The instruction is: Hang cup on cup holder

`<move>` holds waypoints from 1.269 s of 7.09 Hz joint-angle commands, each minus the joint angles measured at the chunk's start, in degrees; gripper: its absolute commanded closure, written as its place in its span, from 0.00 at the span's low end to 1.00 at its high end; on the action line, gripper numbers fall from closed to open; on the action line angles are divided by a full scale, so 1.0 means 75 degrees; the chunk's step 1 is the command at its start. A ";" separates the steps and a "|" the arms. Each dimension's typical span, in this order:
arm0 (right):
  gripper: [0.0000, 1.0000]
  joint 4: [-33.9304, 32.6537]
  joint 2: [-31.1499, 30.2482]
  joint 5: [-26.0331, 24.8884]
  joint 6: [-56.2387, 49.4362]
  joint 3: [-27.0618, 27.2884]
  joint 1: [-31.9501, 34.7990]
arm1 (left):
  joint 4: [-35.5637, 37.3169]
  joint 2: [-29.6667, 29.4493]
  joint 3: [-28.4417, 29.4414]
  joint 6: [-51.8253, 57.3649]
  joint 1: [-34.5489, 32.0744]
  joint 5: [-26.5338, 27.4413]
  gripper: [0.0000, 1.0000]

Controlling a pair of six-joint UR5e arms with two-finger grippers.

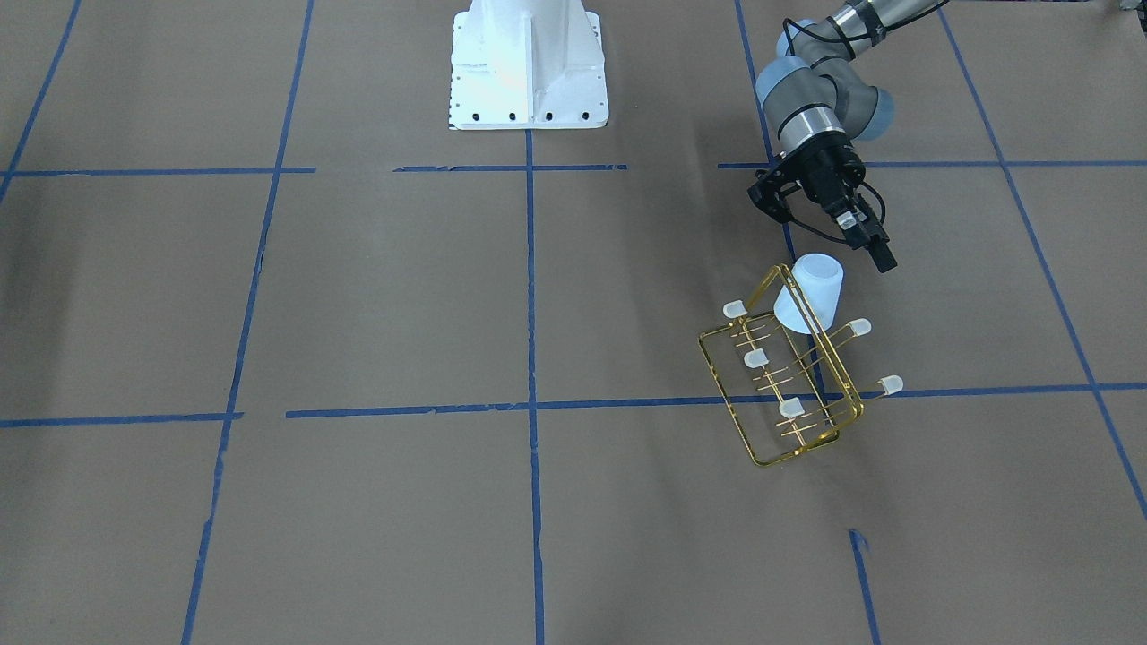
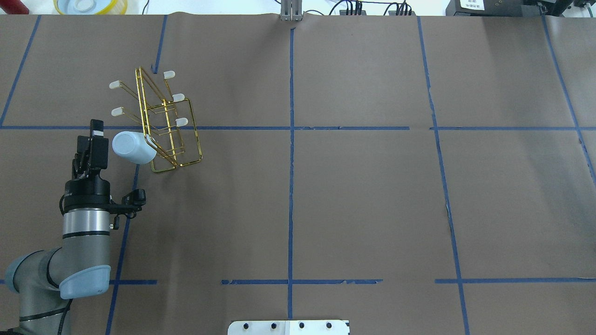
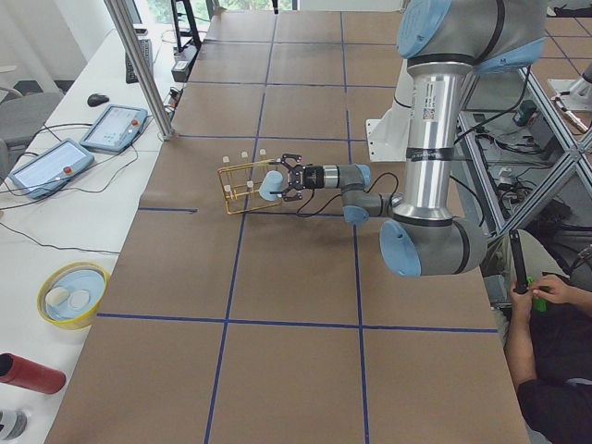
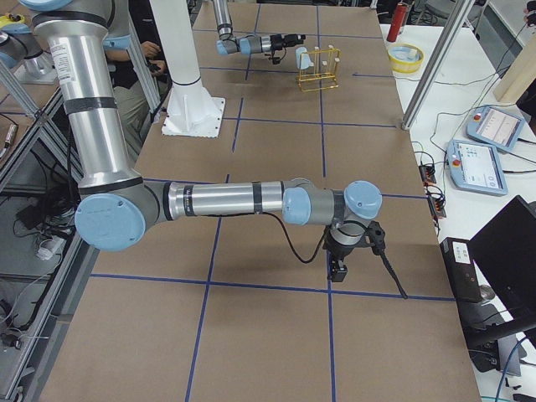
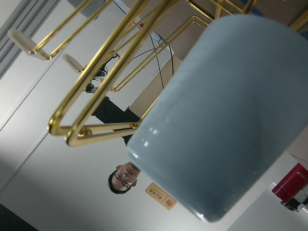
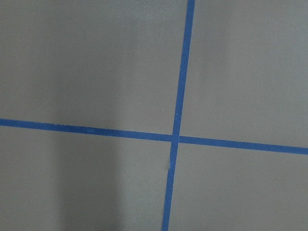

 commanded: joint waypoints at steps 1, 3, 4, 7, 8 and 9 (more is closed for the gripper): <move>0.00 0.0000 0.0000 0.0000 0.0012 0.0000 0.0000 | -0.0003 0.0668 -0.0765 -0.1356 -0.0001 -0.0044 0.00; 0.00 0.0000 0.0000 0.0000 0.0000 0.0000 0.0000 | -0.0259 0.1161 -0.1294 -0.2936 -0.0036 -0.0161 0.00; 0.00 0.0000 0.0000 0.0000 0.0000 0.0000 0.0000 | -0.0528 0.1314 -0.1505 -0.3954 -0.0060 -0.0637 0.00; 0.00 0.0000 0.0000 0.0000 0.0000 0.0000 0.0000 | -0.0671 0.1702 -0.1987 -0.8040 -0.0107 -0.2382 0.00; 0.00 0.0000 0.0000 0.0000 0.0000 0.0000 0.0000 | -0.0671 0.1702 -0.2080 -0.9122 -0.0234 -0.3177 0.00; 0.00 0.0000 0.0000 0.0000 0.0000 0.0000 0.0000 | -0.0671 0.1702 -0.2221 -0.9887 -0.0526 -0.4078 0.00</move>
